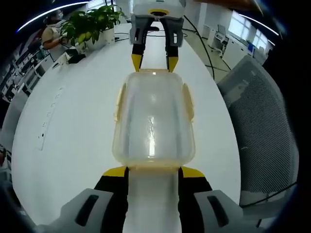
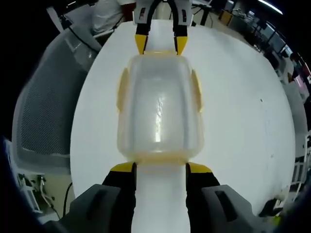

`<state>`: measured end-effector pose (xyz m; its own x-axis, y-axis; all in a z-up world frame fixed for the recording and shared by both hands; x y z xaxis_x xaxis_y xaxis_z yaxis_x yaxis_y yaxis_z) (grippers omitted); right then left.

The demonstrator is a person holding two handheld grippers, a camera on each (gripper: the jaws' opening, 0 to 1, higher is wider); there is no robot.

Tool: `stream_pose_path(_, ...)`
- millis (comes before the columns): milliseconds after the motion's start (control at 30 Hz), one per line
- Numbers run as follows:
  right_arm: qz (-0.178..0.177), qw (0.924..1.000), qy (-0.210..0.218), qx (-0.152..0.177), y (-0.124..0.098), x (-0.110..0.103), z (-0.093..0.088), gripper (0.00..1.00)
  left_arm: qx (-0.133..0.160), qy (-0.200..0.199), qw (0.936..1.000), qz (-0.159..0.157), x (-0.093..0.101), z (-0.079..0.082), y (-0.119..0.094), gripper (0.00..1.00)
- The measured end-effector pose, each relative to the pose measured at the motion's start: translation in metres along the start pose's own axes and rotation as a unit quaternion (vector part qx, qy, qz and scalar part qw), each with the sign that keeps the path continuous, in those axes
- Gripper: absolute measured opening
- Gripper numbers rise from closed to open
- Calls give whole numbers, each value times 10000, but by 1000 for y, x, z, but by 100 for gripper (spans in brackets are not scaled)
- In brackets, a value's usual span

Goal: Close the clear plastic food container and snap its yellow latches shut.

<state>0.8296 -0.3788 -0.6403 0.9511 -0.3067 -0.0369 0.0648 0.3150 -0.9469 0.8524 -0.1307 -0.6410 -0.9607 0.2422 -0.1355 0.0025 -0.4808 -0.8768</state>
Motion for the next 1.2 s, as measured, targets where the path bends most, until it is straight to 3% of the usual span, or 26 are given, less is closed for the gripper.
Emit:
stream_pose_path(167,-141,9997,159,99,-4,0,-5,42,71,-160,9998,125,1,-4,-6,39)
stream_pose_path(367,-203,9975,561,375,-14,-3,-7,42,215,-504,9979,339,3,-6,-18,40)
stream_pose_path(700,-240,9895,1210,749,-20,-13,-9,40,362,-1272,9888,693,11,-8,-27,44)
stream_pose_path(900,-377,9818,1616,925,-21,-16,-9,40,529,-1819,9764,1037,14,-8,-28,44)
stream_pose_path(1000,-410,9771,1816,1027,-21,-18,-10,39,650,-2146,9672,1193,15,-7,-28,42)
stream_pose_path(1167,-449,9689,2116,1201,-21,-20,-10,38,706,-2344,9612,1272,20,-6,-27,42)
stream_pose_path(1200,-493,9662,2205,1239,-21,-21,-11,38,747,-2462,9576,1295,22,-5,-26,42)
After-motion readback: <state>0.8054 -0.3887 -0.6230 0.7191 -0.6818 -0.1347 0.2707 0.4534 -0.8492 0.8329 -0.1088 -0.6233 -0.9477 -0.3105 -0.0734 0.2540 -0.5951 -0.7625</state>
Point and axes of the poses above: the point that each gripper's makers call its tool centre point, and the gripper's own axes: y roughly forward along the fingers, x roughly to its right, z roughly out of its top, the point moved 10 cm from there along -y, roughly backward along the fingers, and after that the axes turned 14 degrees about y, right-handed, at the moved point
